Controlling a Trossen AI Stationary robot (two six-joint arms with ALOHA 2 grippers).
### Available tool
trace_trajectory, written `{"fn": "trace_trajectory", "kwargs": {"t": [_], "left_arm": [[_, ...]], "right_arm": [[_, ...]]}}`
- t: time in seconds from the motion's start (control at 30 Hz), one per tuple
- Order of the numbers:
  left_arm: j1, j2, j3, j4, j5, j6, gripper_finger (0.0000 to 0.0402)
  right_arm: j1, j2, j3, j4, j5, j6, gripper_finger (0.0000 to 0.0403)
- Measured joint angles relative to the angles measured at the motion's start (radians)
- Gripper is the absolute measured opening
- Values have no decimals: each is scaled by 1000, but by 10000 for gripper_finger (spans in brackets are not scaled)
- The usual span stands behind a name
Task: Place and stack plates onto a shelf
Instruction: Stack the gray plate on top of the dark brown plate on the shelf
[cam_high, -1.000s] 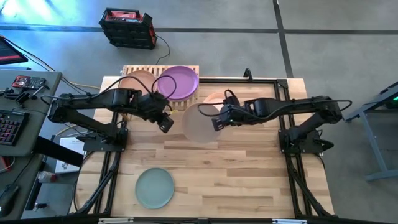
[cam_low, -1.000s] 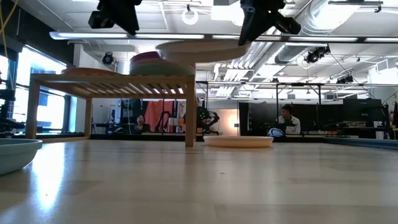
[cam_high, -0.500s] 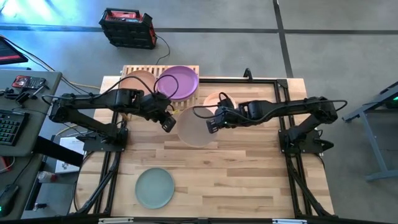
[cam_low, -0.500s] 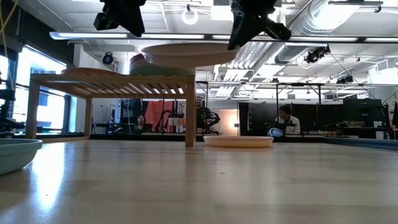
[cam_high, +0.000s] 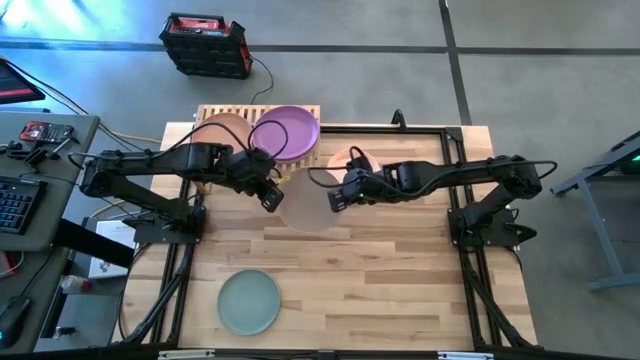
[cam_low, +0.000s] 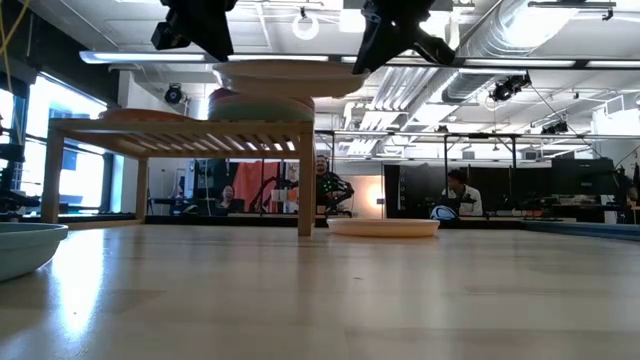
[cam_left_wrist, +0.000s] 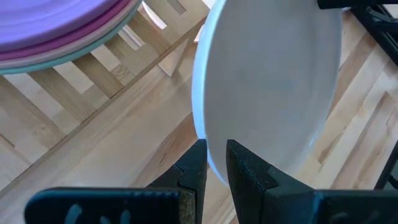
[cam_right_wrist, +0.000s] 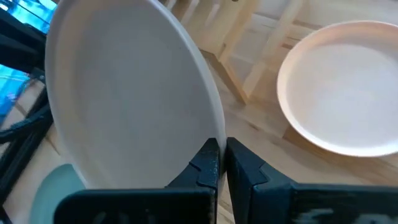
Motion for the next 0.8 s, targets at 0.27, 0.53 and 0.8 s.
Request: {"fn": "trace_trajectory", "kwargs": {"t": [0.27,0.53,0.8], "left_arm": [[0,0,0,-3,-1,7,49],[0,0,0,-2,0,7,49],[0,0,0,-18,0,0,49]], "right_arm": [[8,0,0,19,-9,-10,0],[18,0,0,20,-13,-11,0],[19,0,0,24,-43,-19,0]]}}
